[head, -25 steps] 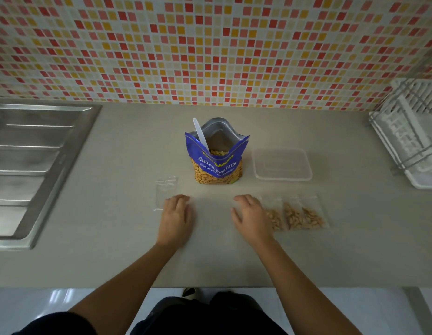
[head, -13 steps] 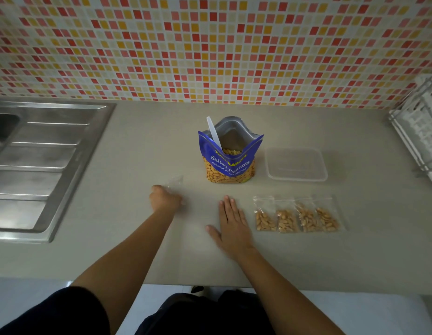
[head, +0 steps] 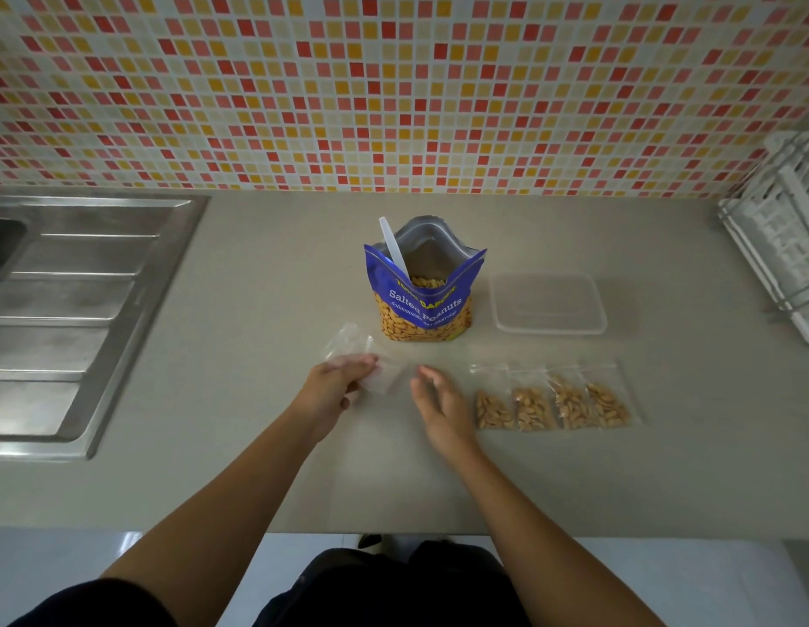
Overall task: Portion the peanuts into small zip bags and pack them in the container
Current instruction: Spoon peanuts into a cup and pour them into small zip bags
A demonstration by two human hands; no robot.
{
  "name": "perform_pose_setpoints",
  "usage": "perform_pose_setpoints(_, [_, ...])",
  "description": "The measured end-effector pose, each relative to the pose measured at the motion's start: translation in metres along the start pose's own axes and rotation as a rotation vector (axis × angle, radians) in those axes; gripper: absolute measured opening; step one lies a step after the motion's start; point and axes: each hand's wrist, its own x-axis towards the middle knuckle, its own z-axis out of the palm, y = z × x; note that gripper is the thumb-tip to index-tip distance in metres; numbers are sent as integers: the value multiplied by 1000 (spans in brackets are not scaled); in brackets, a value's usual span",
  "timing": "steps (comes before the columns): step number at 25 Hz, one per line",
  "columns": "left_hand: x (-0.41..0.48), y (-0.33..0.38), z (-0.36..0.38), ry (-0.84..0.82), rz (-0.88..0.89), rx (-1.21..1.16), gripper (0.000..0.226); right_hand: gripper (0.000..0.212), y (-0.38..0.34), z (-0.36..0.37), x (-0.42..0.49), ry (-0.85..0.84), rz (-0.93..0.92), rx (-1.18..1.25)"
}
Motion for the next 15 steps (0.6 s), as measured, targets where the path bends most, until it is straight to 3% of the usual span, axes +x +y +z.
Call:
perform_pose_setpoints(2, [-4,-1,7,-37,-31,-13,11,27,-8,0,-1,52,49,232])
perform_pose_setpoints(5, [-13,-4,14,-95,-52,5,13,28,-15,-1,-1,44,59,387])
perform_pose_setpoints(11, [-14,6,16,-63,-17,-361,26,41,-16,-10,2,66,76,313])
perform_pose_setpoints(15, [-13,7,2,-144,-23,-300,22,43,-14,-22,7,74,68,270])
